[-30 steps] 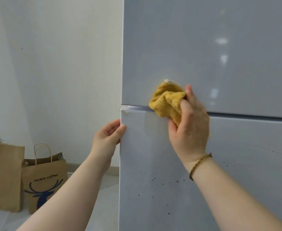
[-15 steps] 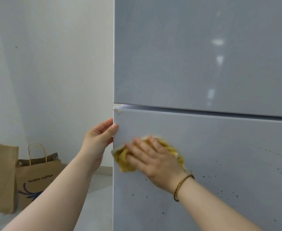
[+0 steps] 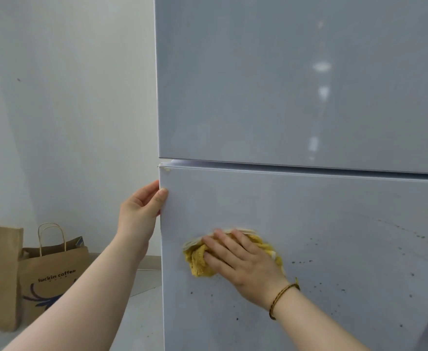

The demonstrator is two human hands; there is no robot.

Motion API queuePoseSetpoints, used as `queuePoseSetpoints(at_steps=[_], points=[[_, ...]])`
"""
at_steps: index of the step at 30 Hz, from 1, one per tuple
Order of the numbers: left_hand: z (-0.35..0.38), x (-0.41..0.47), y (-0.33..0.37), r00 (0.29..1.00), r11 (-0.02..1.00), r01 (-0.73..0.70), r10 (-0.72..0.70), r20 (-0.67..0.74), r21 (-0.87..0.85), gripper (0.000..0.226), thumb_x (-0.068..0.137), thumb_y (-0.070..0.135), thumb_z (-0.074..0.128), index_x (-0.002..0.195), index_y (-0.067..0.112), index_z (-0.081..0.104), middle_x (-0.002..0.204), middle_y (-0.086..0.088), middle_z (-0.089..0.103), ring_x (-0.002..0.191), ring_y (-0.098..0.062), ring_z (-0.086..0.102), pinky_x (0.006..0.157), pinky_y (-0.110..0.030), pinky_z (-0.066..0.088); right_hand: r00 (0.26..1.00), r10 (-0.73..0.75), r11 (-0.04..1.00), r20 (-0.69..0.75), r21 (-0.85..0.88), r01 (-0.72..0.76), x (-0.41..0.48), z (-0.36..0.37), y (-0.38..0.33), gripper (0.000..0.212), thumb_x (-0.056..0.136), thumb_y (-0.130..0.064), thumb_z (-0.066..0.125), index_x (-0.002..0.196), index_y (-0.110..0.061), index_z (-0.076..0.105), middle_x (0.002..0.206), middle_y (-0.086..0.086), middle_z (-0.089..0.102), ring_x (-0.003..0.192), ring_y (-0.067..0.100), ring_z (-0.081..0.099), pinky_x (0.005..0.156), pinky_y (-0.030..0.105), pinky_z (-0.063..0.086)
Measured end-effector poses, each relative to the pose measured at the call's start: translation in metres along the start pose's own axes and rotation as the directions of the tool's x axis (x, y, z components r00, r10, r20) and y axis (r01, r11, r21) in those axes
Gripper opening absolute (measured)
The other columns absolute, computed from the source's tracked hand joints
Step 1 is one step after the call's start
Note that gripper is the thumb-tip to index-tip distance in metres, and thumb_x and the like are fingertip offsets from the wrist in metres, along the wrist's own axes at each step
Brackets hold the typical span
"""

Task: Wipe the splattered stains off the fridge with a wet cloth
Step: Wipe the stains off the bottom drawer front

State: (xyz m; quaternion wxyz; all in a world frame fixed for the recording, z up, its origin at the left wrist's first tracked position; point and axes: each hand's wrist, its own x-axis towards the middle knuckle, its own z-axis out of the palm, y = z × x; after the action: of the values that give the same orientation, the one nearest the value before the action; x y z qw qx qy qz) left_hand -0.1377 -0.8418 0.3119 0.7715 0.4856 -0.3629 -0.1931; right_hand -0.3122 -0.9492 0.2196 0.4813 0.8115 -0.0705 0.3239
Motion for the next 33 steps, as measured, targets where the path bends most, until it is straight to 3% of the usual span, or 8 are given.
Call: queuePoseSetpoints(at_steps=[6,12,17,21,24,27,31,33], points=[[0.023,-0.022,0.004,0.955,0.911,-0.106,0.205,-0.215,0.399,0.035,0.096,0.013,0.042,0.130,0.014,0.048,0.134,-0.002,0.049,0.117,-0.015,0.047,0.094,-0.020,0.033,0.954,0.264,0.958,-0.144,-0.077,-0.277,-0.003,-0.035,0.085,0.037,0.093,-0.006,0.027,0.125,-0.017,0.042,0.136,0.005,0.036,0.122,0.029,0.036,0.110,0.042,0.014],[0.058,-0.051,-0.037,0.644,0.264,-0.665,0.676,0.358,0.699,0.042,0.086,0.023,0.040,0.127,0.016,0.040,0.140,-0.009,0.030,0.131,-0.027,0.023,0.109,-0.028,0.014,0.733,0.653,0.757,-0.192,0.117,-0.643,-0.039,-0.034,0.092,0.028,0.097,-0.015,0.026,0.120,-0.007,0.040,0.144,0.012,0.024,0.130,0.033,0.026,0.111,0.041,0.012],[0.084,-0.055,-0.077,0.517,-0.065,-0.729,0.600,0.610,0.682,0.046,0.097,0.040,0.018,0.138,0.021,0.031,0.150,-0.006,0.019,0.140,-0.020,0.009,0.113,-0.037,0.009,0.869,0.489,0.872,-0.076,0.004,-0.490,-0.086,-0.016,0.062,0.033,0.098,-0.016,0.017,0.124,-0.011,0.039,0.156,0.000,-0.007,0.144,0.020,-0.005,0.116,0.038,0.006],[0.088,-0.045,-0.097,0.498,-0.175,-0.673,0.611,0.615,0.719,0.057,0.097,0.048,0.013,0.147,0.024,-0.001,0.155,0.002,-0.013,0.143,-0.015,-0.008,0.116,-0.037,-0.003,0.947,0.321,0.946,0.003,-0.049,-0.321,-0.090,-0.026,0.080,0.046,0.079,-0.010,0.039,0.125,-0.016,0.039,0.146,0.007,0.024,0.144,0.022,-0.003,0.113,0.037,0.010],[0.090,-0.044,-0.100,0.481,-0.198,-0.651,0.639,0.600,0.733,0.059,0.096,0.052,0.010,0.146,0.024,-0.003,0.154,0.003,-0.014,0.142,-0.014,-0.010,0.116,-0.035,-0.006,0.954,0.299,0.954,0.017,-0.039,-0.298,-0.085,-0.040,0.119,0.048,0.079,-0.010,0.039,0.126,-0.015,0.038,0.137,0.006,0.033,0.133,0.027,0.024,0.112,0.036,0.011],[0.093,-0.044,-0.100,0.483,-0.196,-0.640,0.650,0.587,0.743,0.060,0.095,0.053,0.009,0.146,0.025,-0.002,0.154,0.005,-0.015,0.142,-0.012,-0.011,0.116,-0.035,-0.007,0.763,0.637,0.770,-0.108,0.105,-0.629,-0.085,-0.044,0.147,0.044,0.082,-0.010,0.037,0.126,-0.008,0.037,0.138,0.016,0.036,0.125,0.032,0.029,0.112,0.037,0.015],[0.095,-0.046,-0.104,0.488,-0.170,-0.642,0.662,0.569,0.748,0.061,0.094,0.055,0.010,0.146,0.026,-0.003,0.154,0.007,-0.015,0.142,-0.012,-0.011,0.116,-0.035,-0.008,0.065,0.986,0.121,-0.153,0.395,-0.911,-0.076,-0.036,0.126,0.051,0.086,-0.017,0.035,0.133,0.004,0.037,0.138,0.031,0.037,0.128,0.046,0.034,0.105,0.052,0.027],[0.097,-0.047,-0.105,0.493,-0.156,-0.639,0.668,0.557,0.753,0.061,0.094,0.056,0.010,0.146,0.027,-0.004,0.154,0.008,-0.016,0.142,-0.012,-0.012,0.116,-0.035,-0.009,0.010,0.982,0.080,-0.191,0.360,-0.930,-0.071,-0.026,0.101,0.047,0.087,-0.018,0.036,0.130,0.001,0.035,0.135,0.033,0.040,0.126,0.045,0.035,0.104,0.051,0.029]])
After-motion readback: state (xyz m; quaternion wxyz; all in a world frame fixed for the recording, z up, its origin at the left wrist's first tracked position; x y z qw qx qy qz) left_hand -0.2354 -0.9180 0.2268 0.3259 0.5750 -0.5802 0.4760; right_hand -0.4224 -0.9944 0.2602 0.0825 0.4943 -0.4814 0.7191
